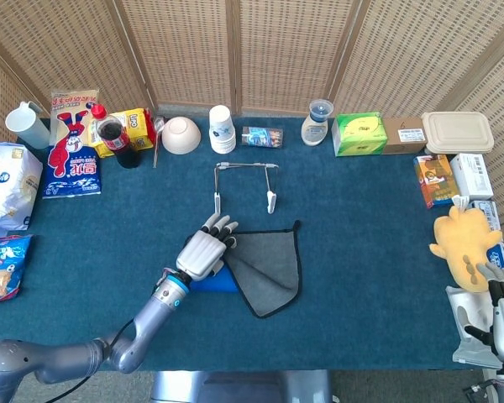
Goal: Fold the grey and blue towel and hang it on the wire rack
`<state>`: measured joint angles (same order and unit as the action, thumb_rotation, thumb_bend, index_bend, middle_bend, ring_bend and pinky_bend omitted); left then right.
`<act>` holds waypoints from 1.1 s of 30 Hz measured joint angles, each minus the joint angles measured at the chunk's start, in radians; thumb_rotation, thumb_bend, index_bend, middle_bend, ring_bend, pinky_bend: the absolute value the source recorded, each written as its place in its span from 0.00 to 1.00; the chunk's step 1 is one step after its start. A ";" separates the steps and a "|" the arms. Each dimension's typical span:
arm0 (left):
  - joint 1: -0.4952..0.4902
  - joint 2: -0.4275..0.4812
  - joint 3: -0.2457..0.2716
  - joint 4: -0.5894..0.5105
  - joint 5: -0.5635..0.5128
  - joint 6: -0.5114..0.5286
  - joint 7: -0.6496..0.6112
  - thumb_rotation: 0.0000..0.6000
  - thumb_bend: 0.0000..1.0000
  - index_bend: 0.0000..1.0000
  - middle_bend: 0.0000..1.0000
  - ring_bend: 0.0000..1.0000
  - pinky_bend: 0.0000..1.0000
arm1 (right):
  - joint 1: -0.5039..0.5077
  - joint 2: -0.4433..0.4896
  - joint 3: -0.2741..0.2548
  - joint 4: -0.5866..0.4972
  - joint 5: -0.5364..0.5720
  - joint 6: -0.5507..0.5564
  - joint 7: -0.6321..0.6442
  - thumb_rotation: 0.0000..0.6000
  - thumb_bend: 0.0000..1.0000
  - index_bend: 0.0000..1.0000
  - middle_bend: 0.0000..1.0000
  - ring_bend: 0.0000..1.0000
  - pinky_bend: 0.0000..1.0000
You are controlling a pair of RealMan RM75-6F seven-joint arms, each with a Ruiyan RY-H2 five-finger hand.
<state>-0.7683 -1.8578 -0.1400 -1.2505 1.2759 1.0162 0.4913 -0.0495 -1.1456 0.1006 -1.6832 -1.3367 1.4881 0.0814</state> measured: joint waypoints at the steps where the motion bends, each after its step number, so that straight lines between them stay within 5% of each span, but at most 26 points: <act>1: 0.001 0.001 -0.001 0.001 -0.001 0.001 0.000 1.00 0.16 0.38 0.16 0.00 0.00 | 0.000 0.000 0.000 0.001 0.000 0.000 0.001 1.00 0.35 0.12 0.11 0.00 0.00; 33: 0.031 0.035 -0.017 0.042 -0.056 0.002 -0.015 1.00 0.16 0.48 0.22 0.00 0.00 | -0.008 0.004 -0.003 -0.005 0.000 0.006 0.001 1.00 0.35 0.11 0.11 0.00 0.00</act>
<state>-0.7374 -1.8231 -0.1565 -1.2088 1.2198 1.0180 0.4766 -0.0571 -1.1413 0.0975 -1.6883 -1.3367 1.4937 0.0828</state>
